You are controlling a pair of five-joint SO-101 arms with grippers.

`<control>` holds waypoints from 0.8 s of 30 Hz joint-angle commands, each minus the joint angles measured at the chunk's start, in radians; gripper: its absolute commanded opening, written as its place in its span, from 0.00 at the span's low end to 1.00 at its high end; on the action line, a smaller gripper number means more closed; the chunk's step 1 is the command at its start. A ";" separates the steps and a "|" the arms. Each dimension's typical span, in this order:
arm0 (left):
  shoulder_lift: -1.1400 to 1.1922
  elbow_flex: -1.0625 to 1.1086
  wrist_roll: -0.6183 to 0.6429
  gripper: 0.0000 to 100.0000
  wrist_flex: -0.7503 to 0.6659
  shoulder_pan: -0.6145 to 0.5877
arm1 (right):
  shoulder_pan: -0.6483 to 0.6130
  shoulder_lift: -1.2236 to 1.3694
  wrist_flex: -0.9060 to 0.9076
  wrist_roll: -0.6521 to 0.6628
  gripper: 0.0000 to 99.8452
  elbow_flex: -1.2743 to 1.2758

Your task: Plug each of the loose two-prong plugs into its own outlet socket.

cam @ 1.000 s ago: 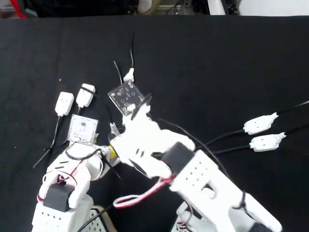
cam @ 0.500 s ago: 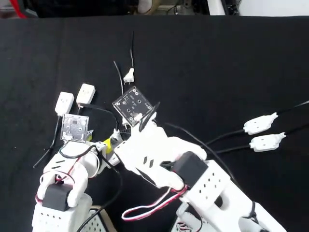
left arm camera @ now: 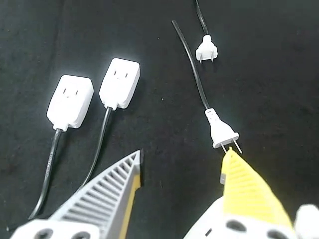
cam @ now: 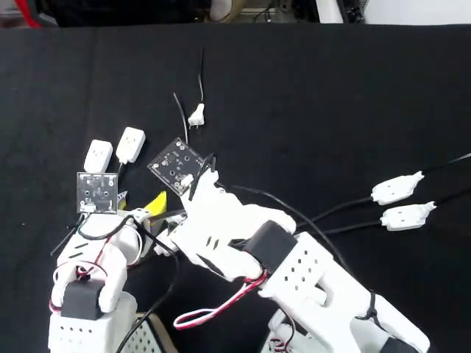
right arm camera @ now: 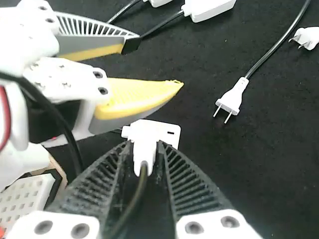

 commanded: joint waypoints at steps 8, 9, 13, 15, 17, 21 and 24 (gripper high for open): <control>-0.003 -0.065 -0.084 0.26 0.069 -0.308 | 0.095 0.196 -0.015 0.017 0.01 -0.120; -0.003 -0.062 -0.086 0.26 0.086 -0.352 | 0.095 0.237 -0.017 0.017 0.01 -0.131; -0.003 -0.013 -0.164 0.26 0.107 -0.527 | 0.095 0.412 -0.080 -0.061 0.01 -0.150; -0.003 0.021 -0.199 0.26 0.109 -0.591 | 0.095 0.498 -0.112 -0.091 0.01 -0.150; -0.003 0.047 -0.232 0.26 0.109 -0.633 | 0.094 0.565 -0.137 -0.107 0.01 -0.156; -0.003 0.073 -0.275 0.26 0.106 -0.645 | 0.098 0.659 -0.117 -0.109 0.01 -0.223; -0.003 0.076 -0.273 0.26 0.103 -0.645 | 0.110 0.708 -0.123 -0.120 0.01 -0.239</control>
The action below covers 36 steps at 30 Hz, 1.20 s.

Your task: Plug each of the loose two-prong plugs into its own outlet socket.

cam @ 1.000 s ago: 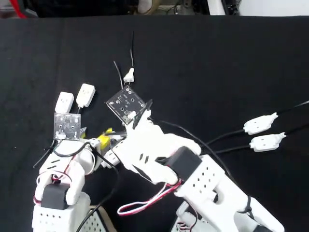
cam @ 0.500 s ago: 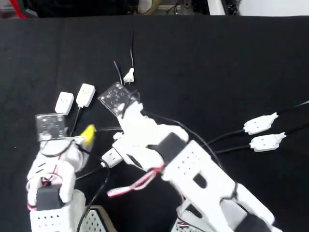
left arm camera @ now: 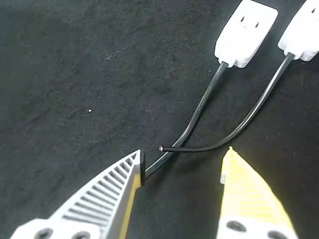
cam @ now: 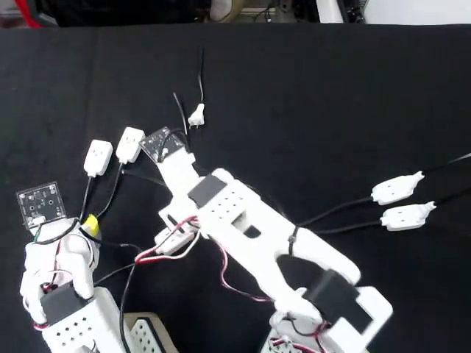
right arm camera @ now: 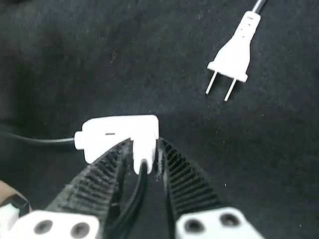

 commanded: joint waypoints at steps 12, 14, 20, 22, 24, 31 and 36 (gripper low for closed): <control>-0.003 -0.004 -0.009 0.26 -0.005 0.012 | 0.032 0.061 0.121 -0.014 0.01 -0.142; -0.003 -0.004 -0.009 0.26 -0.005 0.015 | 0.032 0.054 0.141 -0.014 0.01 -0.143; -0.003 0.007 -0.011 0.26 -0.006 0.015 | 0.048 -0.093 0.137 -0.014 0.01 -0.076; -0.003 0.007 -0.011 0.26 -0.006 0.015 | 0.051 -0.153 0.107 -0.014 0.01 -0.019; -0.003 0.013 -0.011 0.26 -0.032 0.015 | 0.048 -0.196 0.077 -0.014 0.01 0.039; -0.003 0.036 -0.011 0.26 -0.057 0.015 | 0.020 -0.188 -0.008 -0.041 0.01 0.151; -0.003 0.036 -0.011 0.26 -0.055 0.015 | -0.020 -0.127 -0.094 -0.041 0.01 0.191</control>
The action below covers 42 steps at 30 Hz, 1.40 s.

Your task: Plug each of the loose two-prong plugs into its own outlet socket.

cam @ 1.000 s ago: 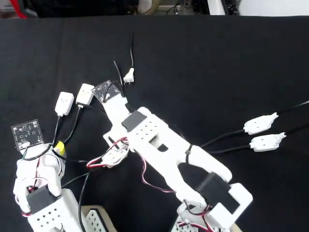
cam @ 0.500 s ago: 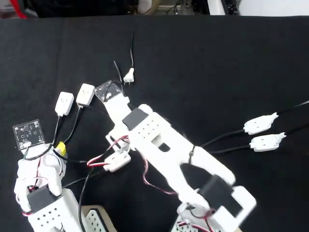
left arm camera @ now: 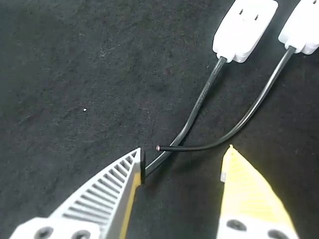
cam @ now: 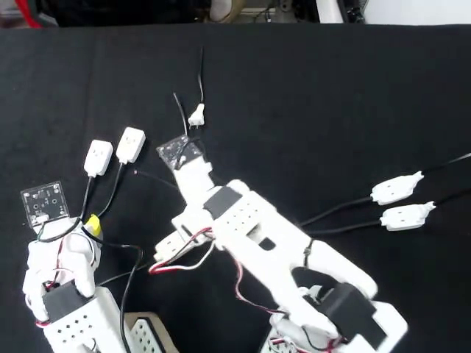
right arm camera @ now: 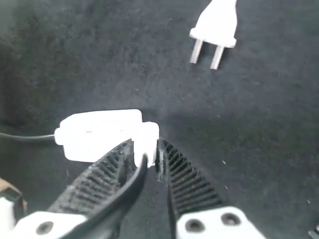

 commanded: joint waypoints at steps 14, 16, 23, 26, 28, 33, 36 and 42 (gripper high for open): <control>-0.003 -0.002 -0.006 0.26 -0.018 0.005 | -0.005 -0.217 0.006 -0.028 0.01 0.051; -0.003 -0.002 -0.006 0.26 -0.018 0.005 | -0.044 -0.254 -0.026 -0.028 0.01 0.097; -0.003 -0.002 -0.006 0.26 -0.017 0.005 | -0.103 -0.170 -0.101 -0.061 0.01 0.137; -0.003 -0.002 -0.006 0.26 -0.017 0.005 | -0.103 -0.128 -0.118 -0.061 0.01 0.131; -0.003 -0.002 -0.006 0.26 -0.017 0.005 | -0.104 -0.116 -0.121 -0.063 0.01 0.125; -0.003 -0.002 -0.006 0.26 -0.017 0.005 | -0.104 -0.116 -0.121 -0.063 0.01 0.125; -0.003 -0.002 -0.006 0.26 -0.017 0.005 | -0.104 -0.114 -0.121 -0.063 0.01 0.128; -0.003 -0.002 -0.006 0.26 -0.018 0.005 | -0.100 -0.114 -0.117 -0.052 0.01 0.130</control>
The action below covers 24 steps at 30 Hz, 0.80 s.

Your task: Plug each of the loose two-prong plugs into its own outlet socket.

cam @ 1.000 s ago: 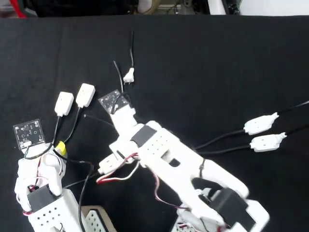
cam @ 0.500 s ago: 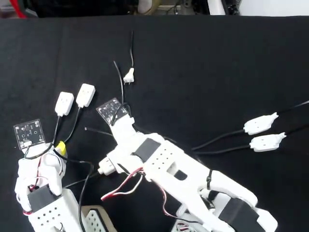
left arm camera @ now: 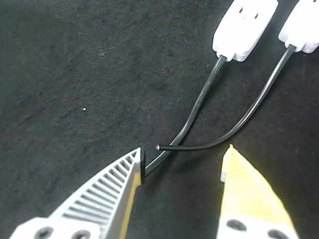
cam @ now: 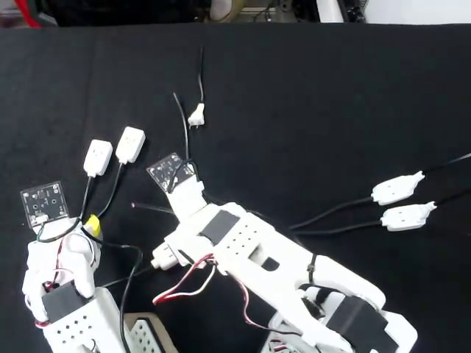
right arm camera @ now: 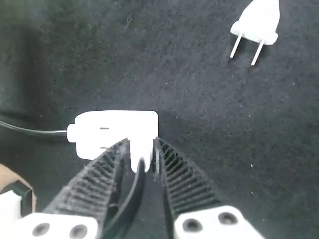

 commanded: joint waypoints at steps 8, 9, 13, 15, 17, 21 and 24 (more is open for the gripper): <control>-0.003 -0.005 -0.005 0.26 -0.018 0.005 | 0.078 -0.001 -0.002 0.104 0.01 0.010; -0.003 -0.005 -0.005 0.26 -0.018 0.005 | 0.055 -0.001 -0.006 0.104 0.01 0.013; -0.003 -0.005 -0.005 0.26 -0.018 0.005 | -0.061 0.038 -0.072 0.101 0.01 0.041; -0.003 -0.005 -0.005 0.26 -0.018 0.005 | -0.055 0.093 -0.072 0.103 0.01 0.027; -0.003 -0.005 -0.005 0.26 -0.018 0.005 | -0.017 0.147 -0.051 0.107 0.01 -0.007; -0.003 -0.005 -0.005 0.26 -0.020 0.005 | 0.091 0.182 0.012 0.184 0.01 -0.056; -0.003 -0.004 -0.005 0.26 -0.021 0.005 | 0.198 0.136 0.054 0.265 0.01 -0.056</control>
